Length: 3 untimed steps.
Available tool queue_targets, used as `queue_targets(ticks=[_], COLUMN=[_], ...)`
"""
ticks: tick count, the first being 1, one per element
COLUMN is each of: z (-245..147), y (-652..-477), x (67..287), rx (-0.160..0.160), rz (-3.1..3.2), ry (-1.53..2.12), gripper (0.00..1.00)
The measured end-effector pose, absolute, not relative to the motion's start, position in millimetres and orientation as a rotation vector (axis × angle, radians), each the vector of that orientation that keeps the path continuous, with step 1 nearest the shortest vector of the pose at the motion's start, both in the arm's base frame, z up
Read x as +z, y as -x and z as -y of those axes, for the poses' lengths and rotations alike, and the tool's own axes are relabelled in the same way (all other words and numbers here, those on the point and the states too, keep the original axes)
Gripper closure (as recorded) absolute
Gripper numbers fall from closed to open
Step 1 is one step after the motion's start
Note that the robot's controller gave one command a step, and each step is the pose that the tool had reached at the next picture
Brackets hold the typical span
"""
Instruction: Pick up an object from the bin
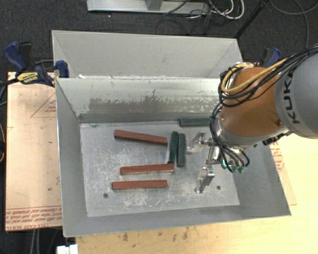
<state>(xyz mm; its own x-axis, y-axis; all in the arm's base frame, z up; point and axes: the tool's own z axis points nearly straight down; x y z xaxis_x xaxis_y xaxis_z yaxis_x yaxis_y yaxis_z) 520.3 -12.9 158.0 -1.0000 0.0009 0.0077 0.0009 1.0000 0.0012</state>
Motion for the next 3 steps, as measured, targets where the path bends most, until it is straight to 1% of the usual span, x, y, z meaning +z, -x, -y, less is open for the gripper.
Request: queue_targets(ticks=[1,2,3], z=[13,-33,-33], y=[-522.1,-556.3,-556.3], x=[162,84,84], rx=[-0.001,-0.005,-0.005], rz=[3.142,3.175,3.175], ry=[0.001,0.085,0.085], gripper=[0.00,1.00,1.00])
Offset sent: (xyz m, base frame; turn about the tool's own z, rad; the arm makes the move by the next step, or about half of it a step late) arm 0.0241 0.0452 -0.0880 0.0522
